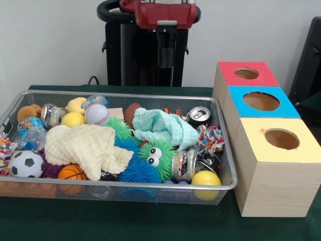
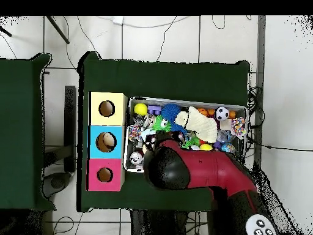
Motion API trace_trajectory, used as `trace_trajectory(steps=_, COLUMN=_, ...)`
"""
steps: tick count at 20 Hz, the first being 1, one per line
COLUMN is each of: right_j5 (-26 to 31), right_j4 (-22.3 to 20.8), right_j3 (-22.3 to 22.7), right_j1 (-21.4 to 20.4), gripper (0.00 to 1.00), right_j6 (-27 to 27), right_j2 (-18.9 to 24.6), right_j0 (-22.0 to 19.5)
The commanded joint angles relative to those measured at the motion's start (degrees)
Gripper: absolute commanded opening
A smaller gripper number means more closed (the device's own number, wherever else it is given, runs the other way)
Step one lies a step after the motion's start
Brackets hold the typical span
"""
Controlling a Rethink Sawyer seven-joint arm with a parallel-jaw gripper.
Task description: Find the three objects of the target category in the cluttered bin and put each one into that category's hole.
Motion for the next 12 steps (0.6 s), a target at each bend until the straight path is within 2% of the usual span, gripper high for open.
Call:
trace_trajectory(steps=1, right_j5=-3.0, right_j4=-3.6, right_j3=5.1, right_j1=-1.1, gripper=0.0, right_j6=-6.2, right_j2=8.0, right_j0=-7.0)
trace_trajectory(steps=8, right_j5=-6.5, right_j4=-7.3, right_j3=9.8, right_j1=-0.2, gripper=0.0, right_j6=-7.7, right_j2=15.9, right_j0=-17.1)
trace_trajectory(steps=12, right_j5=-7.0, right_j4=-10.2, right_j3=10.2, right_j1=1.6, gripper=0.0, right_j6=-7.2, right_j2=17.9, right_j0=-19.9)
